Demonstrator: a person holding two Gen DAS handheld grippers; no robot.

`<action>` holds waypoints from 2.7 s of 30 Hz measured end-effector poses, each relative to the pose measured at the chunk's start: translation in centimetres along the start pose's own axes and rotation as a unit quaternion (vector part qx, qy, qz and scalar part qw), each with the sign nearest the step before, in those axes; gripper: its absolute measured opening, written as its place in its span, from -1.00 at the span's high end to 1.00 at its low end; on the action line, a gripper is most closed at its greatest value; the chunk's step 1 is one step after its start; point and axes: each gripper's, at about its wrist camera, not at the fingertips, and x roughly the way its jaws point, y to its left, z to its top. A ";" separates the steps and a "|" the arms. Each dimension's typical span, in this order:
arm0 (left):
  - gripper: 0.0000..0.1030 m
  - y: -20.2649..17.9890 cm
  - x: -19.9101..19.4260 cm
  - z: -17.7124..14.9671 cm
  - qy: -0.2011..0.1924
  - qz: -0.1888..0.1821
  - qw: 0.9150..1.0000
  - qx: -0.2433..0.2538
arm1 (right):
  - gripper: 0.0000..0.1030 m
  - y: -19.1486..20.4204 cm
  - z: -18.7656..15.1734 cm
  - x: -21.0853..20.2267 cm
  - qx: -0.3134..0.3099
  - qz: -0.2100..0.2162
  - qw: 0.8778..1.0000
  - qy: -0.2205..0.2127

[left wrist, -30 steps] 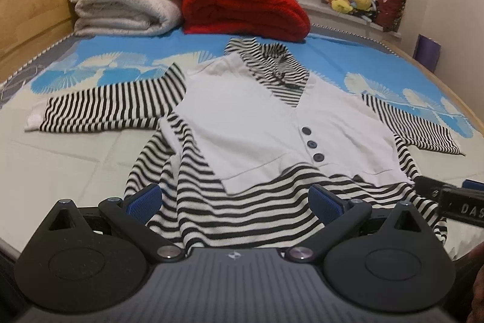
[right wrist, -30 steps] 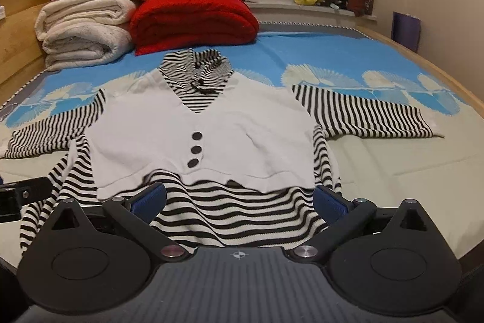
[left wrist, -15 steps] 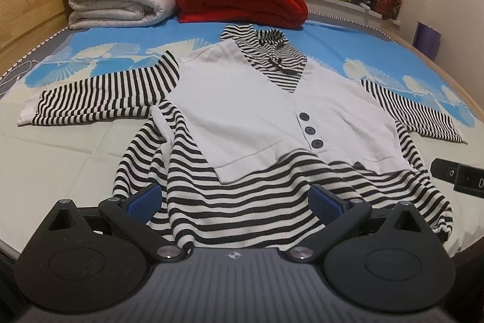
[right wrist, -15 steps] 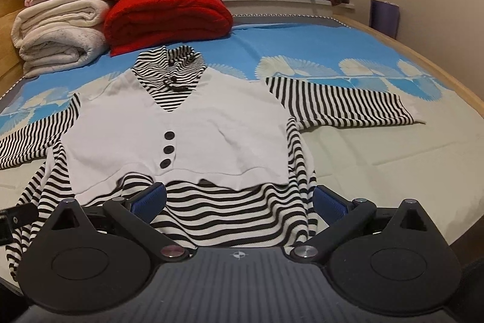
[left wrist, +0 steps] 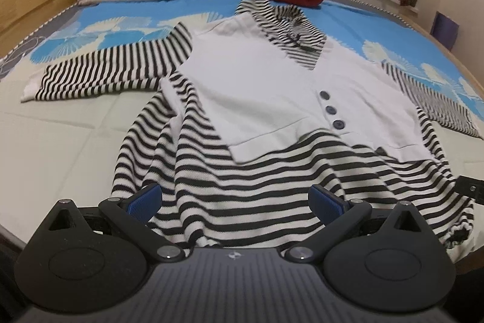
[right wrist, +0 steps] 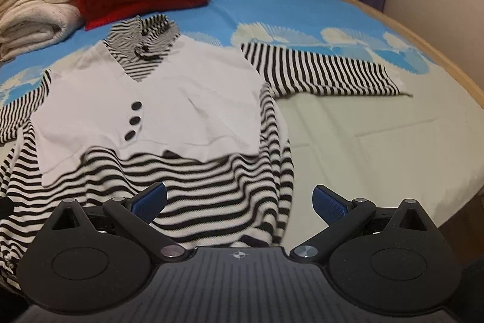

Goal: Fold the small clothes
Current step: 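Move both grippers toward the striped hem of the white sweater, then close both grippers on the striped hem of the sweater, then lift the hem with both grippers, fold it toward the hood, open both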

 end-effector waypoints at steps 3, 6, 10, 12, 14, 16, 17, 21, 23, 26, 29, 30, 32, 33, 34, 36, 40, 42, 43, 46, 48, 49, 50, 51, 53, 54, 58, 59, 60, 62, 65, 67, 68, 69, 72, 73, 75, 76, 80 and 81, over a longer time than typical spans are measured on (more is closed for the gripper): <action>-0.99 0.2 0.3 -0.1 0.004 0.005 1.000 0.002 | -0.97 -0.4 -0.1 0.2 0.003 -0.003 1.000 0.006; -0.99 0.6 1.0 -0.4 0.013 0.008 1.000 0.002 | -0.97 -0.7 -0.3 0.4 0.003 -0.006 1.000 0.011; -0.87 2.6 3.2 -1.1 0.069 0.033 0.997 -0.015 | -0.91 -1.7 -0.6 1.5 0.014 -0.020 0.999 0.038; -0.62 3.5 4.2 -1.7 0.094 0.086 0.992 0.006 | -0.82 -2.5 -0.8 2.4 0.032 -0.030 0.997 0.063; -0.58 4.8 4.8 -2.3 0.111 0.120 0.986 0.018 | -0.79 -3.4 -1.2 3.3 0.055 -0.037 0.994 0.086; -0.59 6.2 4.8 -2.6 0.119 0.113 0.986 0.003 | -0.76 -4.1 -1.7 4.0 0.076 -0.035 0.990 0.110; -0.59 6.5 4.7 -2.6 0.118 0.115 0.986 0.003 | -0.72 -4.4 -1.9 4.3 0.088 -0.031 0.989 0.118; -0.58 7.0 4.0 -2.4 0.118 0.120 0.985 -0.021 | -0.57 -5.3 -2.4 4.8 0.126 -0.011 0.983 0.132; -0.58 7.1 3.9 -2.1 0.120 0.106 0.986 -0.047 | -0.27 -5.8 -2.5 4.7 0.144 0.007 0.980 0.135; -0.57 6.8 3.8 -1.6 0.116 0.091 0.987 -0.056 | 0.53 -6.2 -2.6 4.9 0.171 0.060 0.974 0.139; 0.08 6.7 4.0 -1.6 0.118 0.078 0.989 -0.052 | 0.90 -6.4 -2.2 4.5 0.179 0.091 0.971 0.126; 0.46 7.0 3.8 -1.5 0.116 0.067 0.989 -0.061 | 0.90 -6.6 -2.0 3.9 0.181 0.100 0.972 0.113; 0.87 7.3 3.1 -1.2 0.100 0.089 0.989 -0.062 | 0.92 -7.0 -1.2 1.7 0.177 0.132 0.973 0.069; 0.87 7.7 2.8 -1.1 0.094 0.098 0.988 -0.071 | 0.92 -7.0 -0.8 0.5 0.158 0.139 0.977 0.044; 0.87 8.4 2.6 -0.9 0.097 0.094 0.986 -0.093 | 0.91 -6.8 -0.5 -0.5 0.131 0.133 0.982 0.024; 0.84 9.3 2.8 -0.8 0.112 0.079 0.983 -0.118 | 0.87 -6.9 -0.7 -1.2 0.107 0.106 0.989 0.015; 0.67 9.2 2.9 -0.9 0.113 0.079 0.983 -0.122 | 0.20 -8.5 -2.0 0.6 0.144 0.082 0.984 0.068; 0.56 8.9 2.8 -0.8 0.107 0.076 0.984 -0.118 | 0.20 -9.2 -2.3 1.4 0.165 0.078 0.980 0.081; 0.48 8.8 2.8 -0.7 0.105 0.074 0.985 -0.117 | 0.20 -9.3 -2.4 1.9 0.171 0.078 0.978 0.087; 0.39 8.5 2.8 -0.7 0.102 0.071 0.985 -0.116 | 0.20 -9.0 -2.8 3.5 0.190 0.089 0.971 0.110; 0.30 8.4 2.8 -0.7 0.098 0.070 0.986 -0.116 | 0.20 -8.6 -3.0 4.0 0.203 0.110 0.966 0.115; 0.16 8.2 2.8 -0.7 0.098 0.068 0.986 -0.114 | 0.20 -8.2 -3.0 4.1 0.202 0.121 0.965 0.115; 0.11 8.2 2.8 -0.7 0.098 0.066 0.987 -0.111 | 0.20 -7.6 -2.9 4.3 0.194 0.127 0.966 0.114; 0.06 8.1 2.8 -0.7 0.098 0.063 0.987 -0.109 | 0.20 -6.9 -2.8 4.6 0.184 0.129 0.968 0.114; -0.03 7.8 2.8 -0.7 0.097 0.060 0.988 -0.103 | 0.20 -5.8 -2.7 5.1 0.166 0.126 0.971 0.117; -0.15 7.7 2.9 -0.7 0.097 0.060 0.988 -0.100 | 0.20 -5.4 -2.7 5.4 0.160 0.124 0.972 0.119; -0.24 7.6 3.4 -0.8 0.102 0.064 0.988 -0.096 | 0.33 -4.9 -2.6 5.7 0.132 0.098 0.979 0.119; -0.24 7.6 3.6 -0.8 0.106 0.065 0.987 -0.097 | 0.77 -5.1 -2.6 5.5 0.131 0.095 0.980 0.118; -0.24 7.7 3.8 -0.9 0.111 0.066 0.987 -0.100 | 0.90 -5.4 -2.5 5.1 0.136 0.092 0.980 0.114; -0.23 8.0 4.2 -1.2 0.127 0.070 0.984 -0.104 | 0.92 -6.3 -2.2 3.7 0.149 0.078 0.981 0.099; -0.23 8.3 4.4 -1.5 0.140 0.080 0.981 -0.105 | 0.93 -8.4 -2.3 1.8 0.175 0.048 0.978 0.101; -0.23 8.4 4.4 -1.5 0.142 0.085 0.981 -0.102 | 0.93 -9.6 -2.9 1.9 0.193 0.045 0.972 0.122; -0.23 8.4 4.3 -1.4 0.140 0.092 0.981 -0.099 | 0.93 -9.9 -3.2 2.4 0.200 0.045 0.969 0.138; -0.23 8.4 4.2 -1.3 0.138 0.097 0.981 -0.100 | 0.92 -9.8 -3.4 2.8 0.197 0.048 0.968 0.150; -0.21 8.2 2.2 -0.2 0.084 0.098 0.986 -0.107 | 0.84 -8.9 -3.0 2.3 0.168 0.042 0.975 0.136; -0.22 7.9 1.3 0.3 0.055 0.089 0.989 -0.102 | 0.80 -8.6 -2.6 1.5 0.158 0.038 0.981 0.109; -0.23 7.1 0.4 1.0 0.010 0.057 0.994 -0.092 | 0.67 -7.9 -1.8 0.0 0.134 0.033 0.989 0.055; -0.23 6.7 0.3 1.3 0.000 0.032 0.996 -0.085 | 0.52 -7.5 -1.5 -0.6 0.124 0.038 0.991 0.031; -0.23 5.6 2.4 0.6 0.052 -0.027 0.996 -0.066 | 0.37 -6.3 -1.1 -0.3 0.107 0.098 0.989 0.010; -0.18 5.5 3.3 0.1 0.081 -0.005 0.995 -0.051 | 0.37 -6.1 -1.3 0.3 0.109 0.108 0.988 0.023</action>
